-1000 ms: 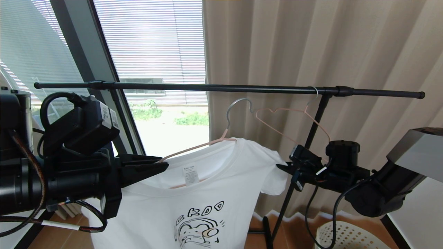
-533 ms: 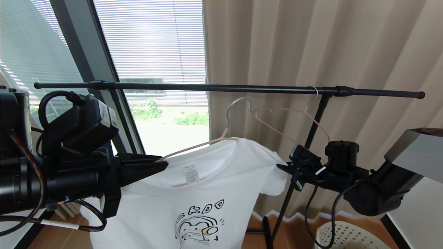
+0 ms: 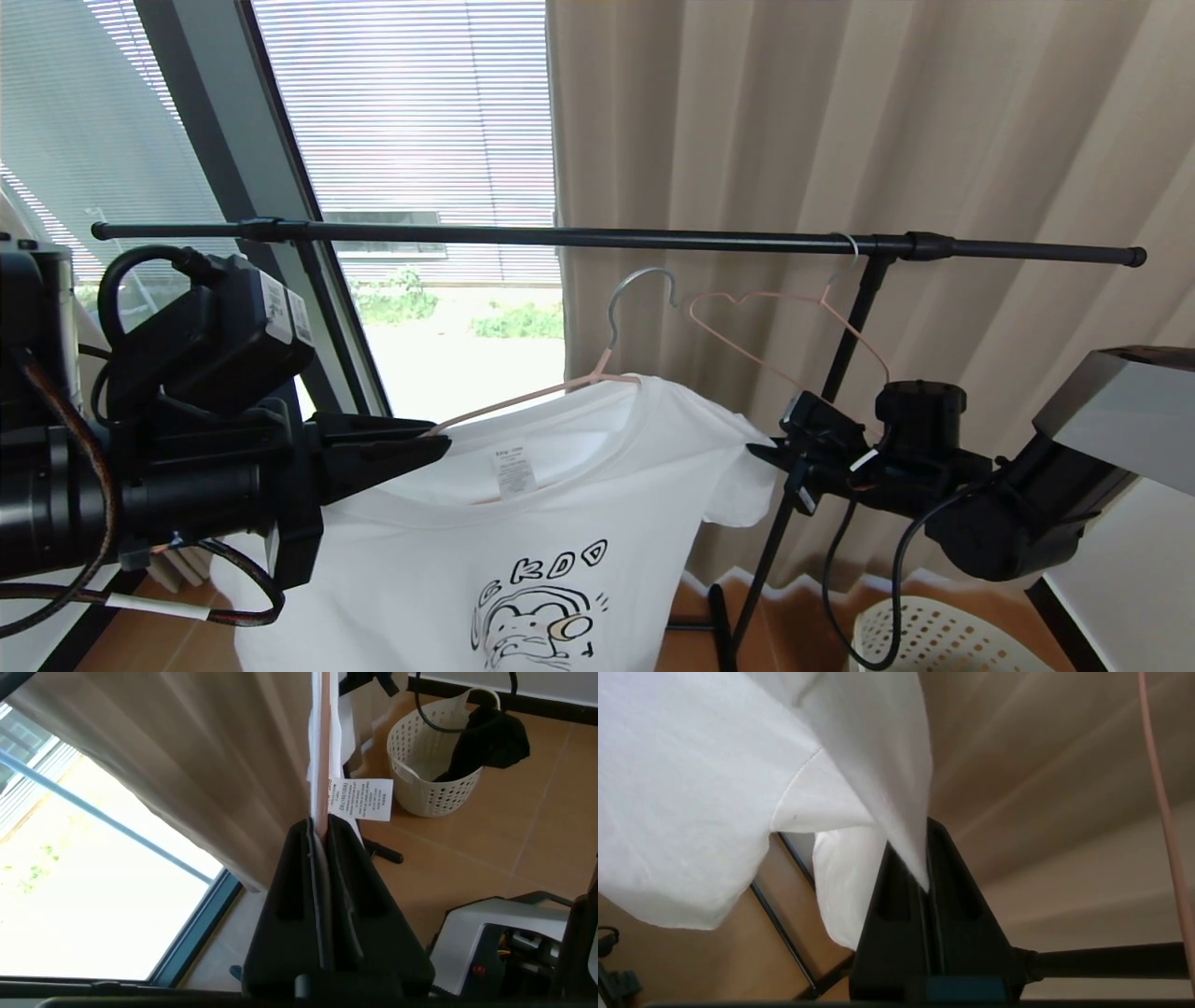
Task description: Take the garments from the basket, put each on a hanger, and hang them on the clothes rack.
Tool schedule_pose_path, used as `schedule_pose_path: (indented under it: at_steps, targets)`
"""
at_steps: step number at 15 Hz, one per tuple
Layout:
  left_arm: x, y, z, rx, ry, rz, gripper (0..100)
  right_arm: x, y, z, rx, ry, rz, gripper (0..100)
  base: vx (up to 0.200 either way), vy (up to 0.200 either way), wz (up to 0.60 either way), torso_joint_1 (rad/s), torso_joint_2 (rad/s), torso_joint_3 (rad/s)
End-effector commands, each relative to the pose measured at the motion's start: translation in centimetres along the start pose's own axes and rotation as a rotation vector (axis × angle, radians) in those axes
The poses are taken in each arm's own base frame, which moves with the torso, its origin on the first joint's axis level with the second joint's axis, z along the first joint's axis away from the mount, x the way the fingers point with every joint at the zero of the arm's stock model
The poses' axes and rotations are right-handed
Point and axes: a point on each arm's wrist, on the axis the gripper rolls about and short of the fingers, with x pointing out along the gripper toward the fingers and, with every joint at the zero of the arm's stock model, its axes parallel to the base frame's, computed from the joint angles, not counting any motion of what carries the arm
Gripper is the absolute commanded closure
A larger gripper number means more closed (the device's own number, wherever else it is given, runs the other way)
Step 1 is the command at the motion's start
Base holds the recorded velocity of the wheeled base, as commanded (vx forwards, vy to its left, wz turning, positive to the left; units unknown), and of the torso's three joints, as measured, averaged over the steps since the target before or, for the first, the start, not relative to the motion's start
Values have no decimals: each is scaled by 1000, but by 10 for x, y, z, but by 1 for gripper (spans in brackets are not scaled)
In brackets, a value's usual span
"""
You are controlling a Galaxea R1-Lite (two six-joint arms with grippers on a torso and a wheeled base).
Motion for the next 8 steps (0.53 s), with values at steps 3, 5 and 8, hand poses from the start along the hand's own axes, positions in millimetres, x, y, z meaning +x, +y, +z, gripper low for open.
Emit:
schedule_pose_path:
  at_steps: [3, 5, 8]
  targets:
    - [1, 0, -1, -1, 3, -2, 100, -1, 1, 0, 5, 7, -4, 100, 0, 0, 0, 0, 0, 0]
    - [1, 0, -1, -4, 4, -2, 100, -3, 3, 1, 3, 6, -1, 0, 0, 0, 0, 0, 0, 0]
    - [1, 1, 0, -10, 2, 0, 100, -11, 5, 5, -3, -10, 11, 0, 0, 0, 0, 0, 0, 0]
